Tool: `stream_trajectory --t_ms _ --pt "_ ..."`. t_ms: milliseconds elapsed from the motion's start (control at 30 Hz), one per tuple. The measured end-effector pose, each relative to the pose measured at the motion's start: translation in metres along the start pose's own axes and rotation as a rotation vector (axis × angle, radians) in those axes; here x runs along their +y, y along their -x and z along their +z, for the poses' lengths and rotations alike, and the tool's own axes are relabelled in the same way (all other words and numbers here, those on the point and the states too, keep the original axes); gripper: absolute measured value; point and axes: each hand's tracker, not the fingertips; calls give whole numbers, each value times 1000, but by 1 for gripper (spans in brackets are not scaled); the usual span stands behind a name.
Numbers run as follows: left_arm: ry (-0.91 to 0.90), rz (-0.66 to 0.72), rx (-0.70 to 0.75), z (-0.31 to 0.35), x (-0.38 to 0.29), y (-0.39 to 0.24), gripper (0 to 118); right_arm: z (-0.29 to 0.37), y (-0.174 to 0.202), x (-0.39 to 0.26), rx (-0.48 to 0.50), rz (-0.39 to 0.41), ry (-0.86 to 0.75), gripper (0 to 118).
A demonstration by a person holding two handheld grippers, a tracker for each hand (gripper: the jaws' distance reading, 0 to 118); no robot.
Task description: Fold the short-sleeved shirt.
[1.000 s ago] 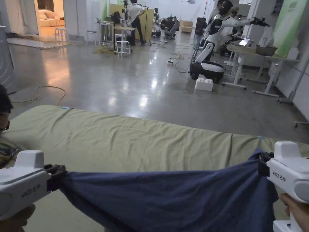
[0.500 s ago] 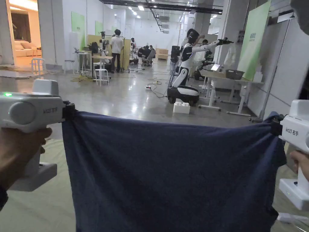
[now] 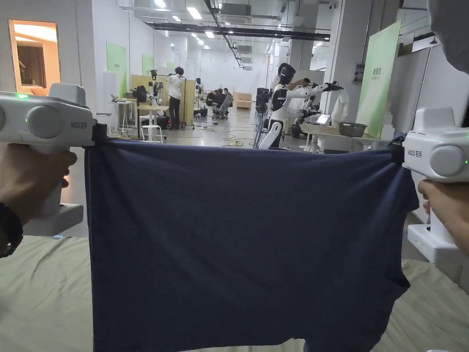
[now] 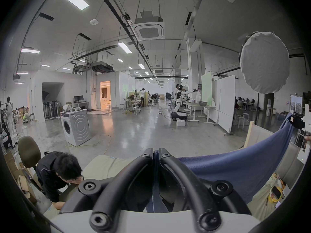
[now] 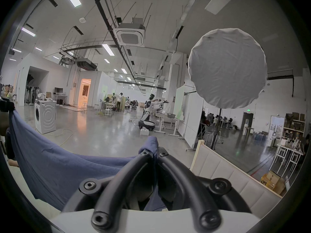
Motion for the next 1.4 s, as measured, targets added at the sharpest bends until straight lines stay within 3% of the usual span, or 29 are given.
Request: stream_trajectory --t_ms 133,200,233,333,367,467,500,600,700,800,833,1200,1233,1400 --pt "-8 -28 27 -15 1 1 5 -6 10 1 -10 -14 -8 4" --pt "13 -27 13 -23 -5 2 5 9 7 2 -21 18 -6 4" --pt "26 -22 5 -28 -12 3 5 -5 14 -11 23 32 26 4" --pt "35 -26 18 -39 -37 1 5 -4 8 -21 23 23 54 4" --pt "44 -36 18 -39 -48 0 5 -13 17 -57 -23 10 74 4" --pt "70 -32 -1 -38 -75 -1 5 -14 17 -85 -11 20 92 4" --pt "75 -19 -10 -36 -89 -1 5 -5 25 -94 50 -1 133 4" --pt "103 -27 -24 -17 -127 1 5 -1 19 -119 68 -1 154 4" --pt "111 -28 -31 16 -159 1 5 57 31 -127 58 79 93 4" --pt "123 -30 -42 48 -177 10 5 83 25 -147 67 74 89 4" --pt "87 30 -45 64 -184 13 5 97 24 -152 67 74 85 4" --pt "131 4 -69 188 -253 30 5 226 19 -206 100 47 138 4" --pt "219 99 -90 200 -265 28 5 238 19 -212 105 53 156 4" --pt "252 95 -89 239 -291 29 5 282 23 -242 112 68 212 4"
